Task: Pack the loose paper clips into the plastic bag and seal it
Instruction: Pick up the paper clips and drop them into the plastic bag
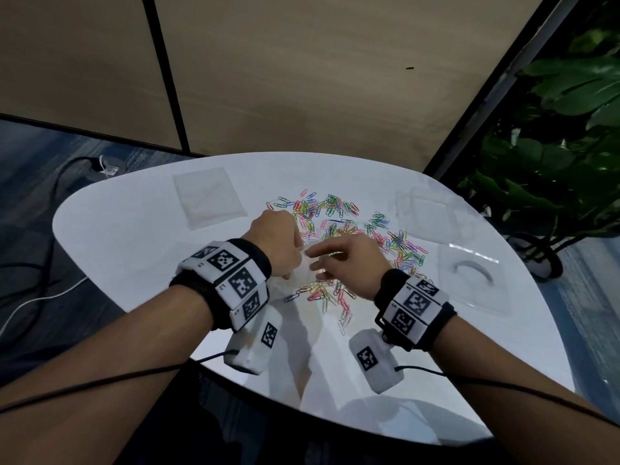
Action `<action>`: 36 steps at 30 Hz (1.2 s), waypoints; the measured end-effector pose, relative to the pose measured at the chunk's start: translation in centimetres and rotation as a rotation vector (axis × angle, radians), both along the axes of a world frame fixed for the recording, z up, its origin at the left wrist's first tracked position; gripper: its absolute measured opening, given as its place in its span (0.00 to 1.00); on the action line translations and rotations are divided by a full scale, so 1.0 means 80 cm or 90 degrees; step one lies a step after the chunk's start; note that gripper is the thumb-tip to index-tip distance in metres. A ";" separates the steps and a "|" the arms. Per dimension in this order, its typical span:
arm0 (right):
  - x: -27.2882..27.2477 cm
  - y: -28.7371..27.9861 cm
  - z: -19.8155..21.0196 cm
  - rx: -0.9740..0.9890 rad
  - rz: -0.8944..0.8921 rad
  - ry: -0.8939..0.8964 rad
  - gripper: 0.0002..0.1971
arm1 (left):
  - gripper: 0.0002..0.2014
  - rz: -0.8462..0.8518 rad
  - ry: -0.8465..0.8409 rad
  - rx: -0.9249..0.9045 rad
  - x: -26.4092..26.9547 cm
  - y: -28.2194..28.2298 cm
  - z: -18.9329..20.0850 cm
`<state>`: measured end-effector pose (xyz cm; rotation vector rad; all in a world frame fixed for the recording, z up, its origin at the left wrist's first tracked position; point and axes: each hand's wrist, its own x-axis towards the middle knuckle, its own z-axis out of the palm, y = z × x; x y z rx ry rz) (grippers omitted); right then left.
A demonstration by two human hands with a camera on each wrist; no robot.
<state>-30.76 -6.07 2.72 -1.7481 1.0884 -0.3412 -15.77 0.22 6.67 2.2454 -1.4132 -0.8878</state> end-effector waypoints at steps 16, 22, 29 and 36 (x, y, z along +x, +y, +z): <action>-0.066 0.013 -0.120 -0.150 0.010 0.685 0.44 | 0.13 -0.045 -0.069 0.009 0.016 0.010 0.011; -0.043 -0.028 -0.107 -0.213 0.087 0.707 0.38 | 0.13 -0.041 -0.081 0.008 0.021 0.011 0.010; -0.030 -0.049 -0.107 -0.338 0.099 0.582 0.09 | 0.13 -0.051 -0.089 0.022 0.022 0.012 0.011; -0.054 -0.084 -0.069 0.010 -0.163 0.251 0.05 | 0.13 -0.050 -0.085 0.024 0.018 0.010 0.012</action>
